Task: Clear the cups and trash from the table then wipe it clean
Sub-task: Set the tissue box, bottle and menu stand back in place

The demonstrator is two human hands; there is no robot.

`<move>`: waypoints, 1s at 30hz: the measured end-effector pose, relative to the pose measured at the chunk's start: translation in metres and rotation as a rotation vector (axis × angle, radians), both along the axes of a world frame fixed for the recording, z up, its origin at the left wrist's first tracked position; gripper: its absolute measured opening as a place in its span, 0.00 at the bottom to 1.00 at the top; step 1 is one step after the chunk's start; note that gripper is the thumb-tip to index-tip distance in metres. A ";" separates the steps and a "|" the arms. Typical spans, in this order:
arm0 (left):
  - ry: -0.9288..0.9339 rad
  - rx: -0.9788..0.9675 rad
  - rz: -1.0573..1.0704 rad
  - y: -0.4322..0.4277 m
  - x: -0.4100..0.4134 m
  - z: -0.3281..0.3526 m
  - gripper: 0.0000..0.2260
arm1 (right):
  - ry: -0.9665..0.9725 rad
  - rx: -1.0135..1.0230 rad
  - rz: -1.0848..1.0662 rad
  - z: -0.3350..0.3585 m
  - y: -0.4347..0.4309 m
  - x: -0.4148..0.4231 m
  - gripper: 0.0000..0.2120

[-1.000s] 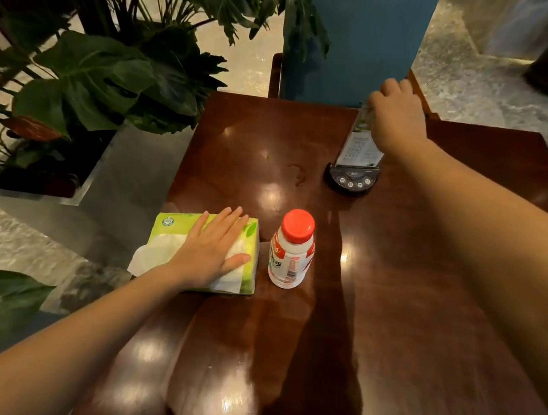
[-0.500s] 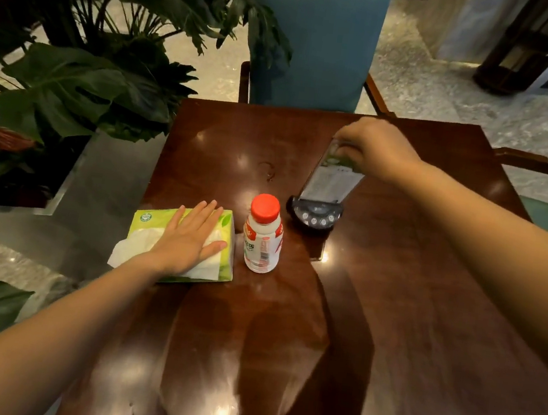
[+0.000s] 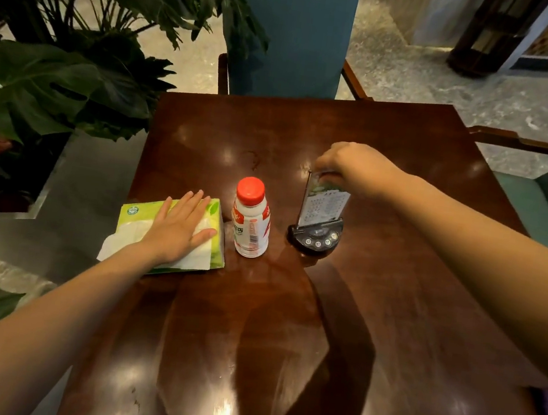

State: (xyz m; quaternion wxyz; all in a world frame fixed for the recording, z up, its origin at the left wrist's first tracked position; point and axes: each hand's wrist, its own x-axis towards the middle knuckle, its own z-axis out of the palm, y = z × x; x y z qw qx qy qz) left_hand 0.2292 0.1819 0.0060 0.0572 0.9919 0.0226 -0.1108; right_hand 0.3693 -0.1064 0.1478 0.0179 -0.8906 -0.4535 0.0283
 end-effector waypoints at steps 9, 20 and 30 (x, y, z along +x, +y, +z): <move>-0.031 -0.044 0.038 -0.005 -0.002 0.004 0.28 | 0.201 0.089 -0.213 -0.009 0.000 -0.006 0.10; -0.037 0.006 0.037 -0.023 -0.003 0.005 0.31 | 0.199 -0.004 -0.159 -0.010 -0.009 -0.017 0.13; -0.021 0.007 0.050 -0.027 -0.007 0.012 0.31 | 0.197 -0.002 -0.135 -0.006 -0.015 -0.025 0.20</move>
